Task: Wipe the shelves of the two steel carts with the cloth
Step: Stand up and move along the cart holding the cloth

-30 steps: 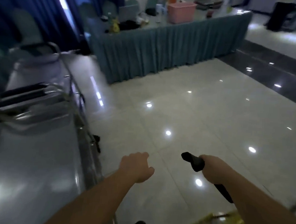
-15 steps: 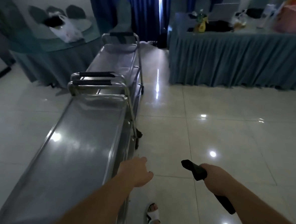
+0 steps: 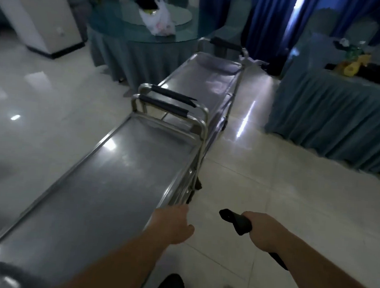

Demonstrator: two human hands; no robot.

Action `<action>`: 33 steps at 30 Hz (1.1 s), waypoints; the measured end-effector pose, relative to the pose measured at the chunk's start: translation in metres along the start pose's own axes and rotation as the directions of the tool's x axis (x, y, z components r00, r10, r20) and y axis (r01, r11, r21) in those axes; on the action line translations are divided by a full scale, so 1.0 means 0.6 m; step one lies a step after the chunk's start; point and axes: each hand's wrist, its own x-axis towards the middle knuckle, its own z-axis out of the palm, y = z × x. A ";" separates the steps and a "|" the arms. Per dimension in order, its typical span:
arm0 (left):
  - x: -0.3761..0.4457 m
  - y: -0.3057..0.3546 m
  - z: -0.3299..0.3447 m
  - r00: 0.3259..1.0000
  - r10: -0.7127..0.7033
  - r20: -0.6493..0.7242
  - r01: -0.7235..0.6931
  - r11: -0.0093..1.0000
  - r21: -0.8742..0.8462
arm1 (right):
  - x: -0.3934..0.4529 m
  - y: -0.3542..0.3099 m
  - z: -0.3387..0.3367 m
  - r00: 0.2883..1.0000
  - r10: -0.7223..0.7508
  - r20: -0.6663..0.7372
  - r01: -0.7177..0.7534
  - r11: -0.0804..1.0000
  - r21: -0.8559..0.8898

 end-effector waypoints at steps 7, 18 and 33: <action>0.010 -0.030 0.031 0.928 -0.370 -0.031 0.349 0.898 -0.269 | 0.194 -0.069 -0.065 0.940 -0.272 0.204 0.315 0.924 -0.217; -0.101 0.105 0.227 0.584 -0.775 0.240 0.735 0.380 -0.562 | 0.270 -0.128 -0.034 0.718 -0.466 0.518 0.683 0.614 -0.395; -0.144 0.124 0.538 0.523 -0.757 0.392 0.753 0.196 -0.628 | 0.151 -0.166 0.333 0.635 -0.366 0.680 0.720 0.598 -0.351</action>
